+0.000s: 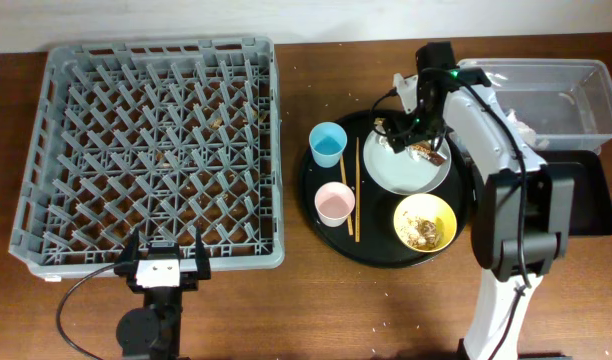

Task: Sort waste into correct bins and load items into the dishwasher rack
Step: 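Carry the wrapper and tissue with the right gripper into the clear bin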

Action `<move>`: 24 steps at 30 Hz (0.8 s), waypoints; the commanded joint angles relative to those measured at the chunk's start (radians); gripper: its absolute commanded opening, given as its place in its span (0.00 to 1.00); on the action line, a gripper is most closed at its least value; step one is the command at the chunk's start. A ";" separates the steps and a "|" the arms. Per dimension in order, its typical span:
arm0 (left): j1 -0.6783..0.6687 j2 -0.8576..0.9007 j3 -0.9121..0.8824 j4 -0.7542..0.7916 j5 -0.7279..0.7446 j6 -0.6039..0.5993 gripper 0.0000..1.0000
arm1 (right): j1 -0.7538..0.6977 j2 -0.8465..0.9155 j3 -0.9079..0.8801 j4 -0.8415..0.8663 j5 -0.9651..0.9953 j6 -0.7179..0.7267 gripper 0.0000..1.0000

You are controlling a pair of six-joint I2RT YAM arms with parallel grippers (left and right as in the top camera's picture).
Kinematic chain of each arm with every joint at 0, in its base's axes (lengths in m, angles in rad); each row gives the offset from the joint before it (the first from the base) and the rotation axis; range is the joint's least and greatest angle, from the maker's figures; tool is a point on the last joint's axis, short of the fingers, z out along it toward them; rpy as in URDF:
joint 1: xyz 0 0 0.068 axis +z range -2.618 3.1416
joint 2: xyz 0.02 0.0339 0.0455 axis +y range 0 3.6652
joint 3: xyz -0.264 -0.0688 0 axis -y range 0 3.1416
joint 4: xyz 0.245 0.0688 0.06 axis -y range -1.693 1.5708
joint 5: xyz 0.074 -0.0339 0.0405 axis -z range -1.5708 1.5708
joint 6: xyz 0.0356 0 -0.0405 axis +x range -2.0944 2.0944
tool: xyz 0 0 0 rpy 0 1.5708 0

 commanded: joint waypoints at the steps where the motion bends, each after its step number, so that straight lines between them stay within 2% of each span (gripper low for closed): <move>1: 0.001 -0.005 -0.006 -0.001 0.011 0.020 0.99 | 0.000 0.052 0.005 0.005 -0.015 -0.015 0.88; 7: 0.001 -0.005 -0.006 0.000 0.011 0.020 0.99 | 0.000 0.128 0.005 0.012 -0.015 -0.012 0.86; 8: 0.001 -0.005 -0.006 -0.001 0.011 0.020 0.99 | 0.000 0.135 0.005 0.014 -0.015 -0.011 0.80; 9: 0.001 -0.005 -0.006 -0.001 0.011 0.020 0.99 | 0.000 0.135 0.005 0.013 -0.016 -0.010 0.68; 10: 0.001 -0.005 -0.006 -0.001 0.011 0.020 0.99 | 0.000 0.135 0.005 0.011 -0.019 -0.003 0.49; 11: 0.001 -0.005 -0.006 -0.001 0.011 0.020 0.99 | 0.000 0.135 0.005 0.010 -0.018 0.016 0.17; 12: 0.001 -0.005 -0.006 -0.001 0.011 0.020 0.99 | -0.001 0.134 0.006 0.006 -0.019 0.036 0.04; 17: 0.001 -0.005 -0.006 -0.001 0.011 0.020 0.99 | -0.001 0.100 0.109 -0.106 -0.057 0.129 0.04; 21: 0.001 -0.005 -0.006 -0.001 0.011 0.020 0.99 | -0.009 0.033 0.327 -0.270 -0.073 0.221 0.04; 24: 0.001 -0.005 -0.006 -0.001 0.011 0.020 0.99 | -0.054 0.013 0.521 -0.383 0.027 0.364 0.04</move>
